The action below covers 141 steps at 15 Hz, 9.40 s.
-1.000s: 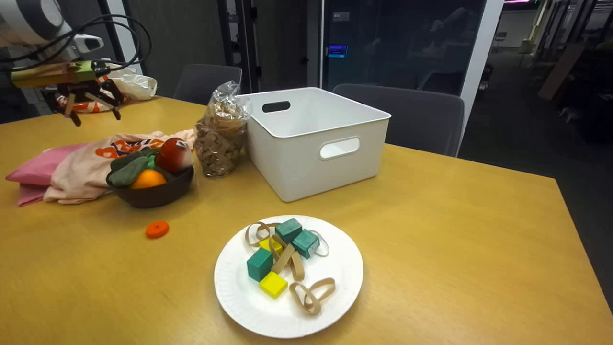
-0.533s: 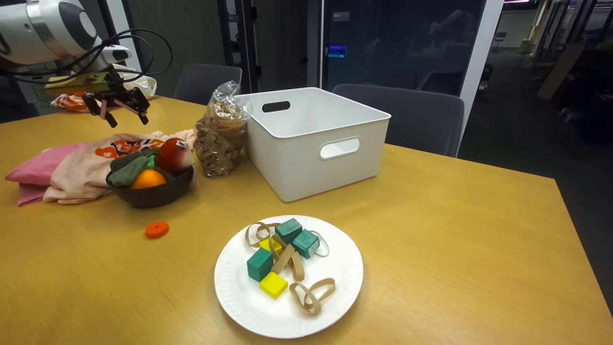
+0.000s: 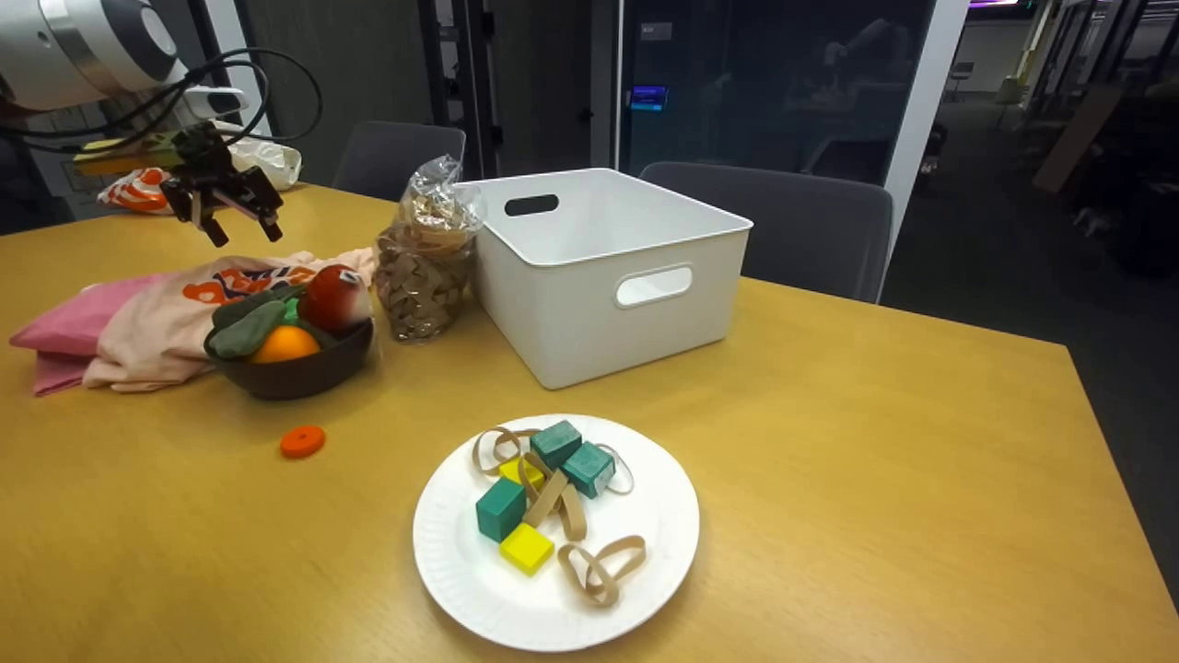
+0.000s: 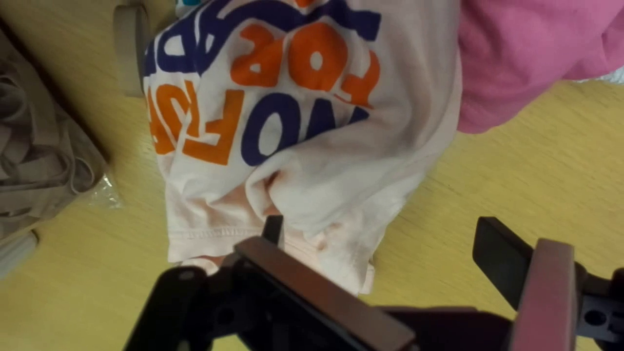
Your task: Pick up the cloths on the table and hang them around the white basket
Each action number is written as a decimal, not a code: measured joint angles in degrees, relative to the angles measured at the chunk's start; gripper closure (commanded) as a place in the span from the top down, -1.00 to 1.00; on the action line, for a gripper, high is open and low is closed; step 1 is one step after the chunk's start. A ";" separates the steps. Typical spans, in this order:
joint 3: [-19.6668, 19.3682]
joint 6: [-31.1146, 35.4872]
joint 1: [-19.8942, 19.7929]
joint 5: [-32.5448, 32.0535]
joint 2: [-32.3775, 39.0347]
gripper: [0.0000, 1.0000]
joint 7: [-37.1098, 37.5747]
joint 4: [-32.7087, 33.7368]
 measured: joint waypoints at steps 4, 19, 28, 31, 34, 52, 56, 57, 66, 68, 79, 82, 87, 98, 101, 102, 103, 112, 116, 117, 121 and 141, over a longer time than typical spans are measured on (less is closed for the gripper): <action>-0.09 -1.45 0.00 0.03 0.53 1.00 0.50 0.14; -1.33 -10.18 -1.55 5.71 9.64 -0.84 2.41 9.48; -0.47 -11.79 -3.50 12.51 8.74 -0.80 -2.61 12.84; 0.15 -11.76 -5.04 16.05 7.05 -0.83 -5.04 13.64; 0.82 -11.36 -6.88 19.90 5.14 -0.79 -7.38 13.98; -0.66 20.28 -14.65 25.79 -7.78 -0.27 -9.31 3.04; 0.45 14.33 -14.51 25.60 -6.34 0.34 -13.33 1.48; 0.78 14.00 -14.11 24.81 -5.38 0.48 -13.99 1.31; -7.19 17.38 -2.95 4.35 8.97 1.00 -4.20 7.29; -9.58 17.08 -0.70 2.15 11.75 1.00 -2.20 9.99; -13.58 6.22 3.16 0.61 15.80 -0.60 0.27 17.58; -13.20 2.02 3.16 0.70 15.79 -0.90 0.27 18.57; -11.35 -3.25 2.37 1.92 15.59 -0.88 0.01 20.15; -3.78 -4.45 -5.77 13.72 8.45 -0.88 -6.76 20.62; -2.96 -3.31 -8.13 17.02 6.11 -0.88 -7.63 20.52; -3.00 -1.58 -8.66 17.11 5.43 -0.88 -7.51 20.33; -3.24 1.01 -9.02 17.09 4.81 -0.88 -7.26 19.87; -14.90 28.78 -4.75 2.44 2.68 -0.89 9.91 11.86; -28.21 35.13 2.51 -9.39 2.25 -0.89 26.84 10.21; -32.05 35.55 4.65 -12.00 2.12 -0.89 31.06 10.20; -47.31 35.53 13.33 -21.80 2.04 -0.88 47.51 10.57; -22.56 -9.30 -1.27 -36.83 1.80 0.57 54.48 11.89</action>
